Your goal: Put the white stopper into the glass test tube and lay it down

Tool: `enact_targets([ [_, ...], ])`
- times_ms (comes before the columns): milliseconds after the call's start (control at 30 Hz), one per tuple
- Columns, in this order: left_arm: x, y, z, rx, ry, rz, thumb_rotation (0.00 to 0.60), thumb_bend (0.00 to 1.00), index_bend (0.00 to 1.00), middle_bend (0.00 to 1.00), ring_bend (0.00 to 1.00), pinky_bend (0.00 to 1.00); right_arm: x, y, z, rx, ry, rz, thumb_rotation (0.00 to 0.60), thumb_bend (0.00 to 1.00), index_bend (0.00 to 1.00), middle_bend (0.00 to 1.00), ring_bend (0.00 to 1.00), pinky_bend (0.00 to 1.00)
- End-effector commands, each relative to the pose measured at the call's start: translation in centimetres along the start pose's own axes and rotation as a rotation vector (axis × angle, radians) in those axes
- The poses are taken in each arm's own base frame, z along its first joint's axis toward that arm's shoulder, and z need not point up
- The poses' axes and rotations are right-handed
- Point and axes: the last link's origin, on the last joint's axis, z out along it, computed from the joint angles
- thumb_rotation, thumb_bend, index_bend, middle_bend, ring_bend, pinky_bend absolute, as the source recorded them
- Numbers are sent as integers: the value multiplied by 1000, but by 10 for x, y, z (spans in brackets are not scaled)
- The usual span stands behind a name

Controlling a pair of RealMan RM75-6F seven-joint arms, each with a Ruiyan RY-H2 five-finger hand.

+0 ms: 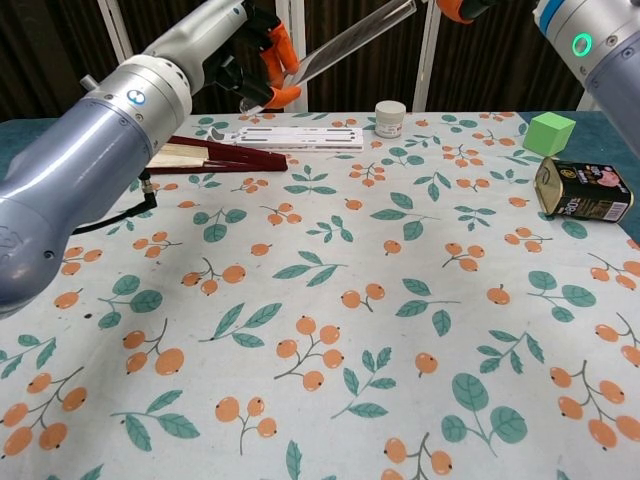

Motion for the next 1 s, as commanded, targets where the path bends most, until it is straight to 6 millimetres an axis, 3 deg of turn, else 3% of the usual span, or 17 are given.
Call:
enact_targets([
  [33, 0, 1, 0, -1, 1, -1, 600, 601, 635, 656, 177, 0, 0, 0, 0, 3, 1, -1, 600, 420, 751, 229, 0, 0],
  [1000, -3, 6, 1, -12, -6, 13, 600, 600, 636, 657, 183, 0, 2, -1, 0, 7, 3, 6, 600, 420, 750, 229, 0, 0],
])
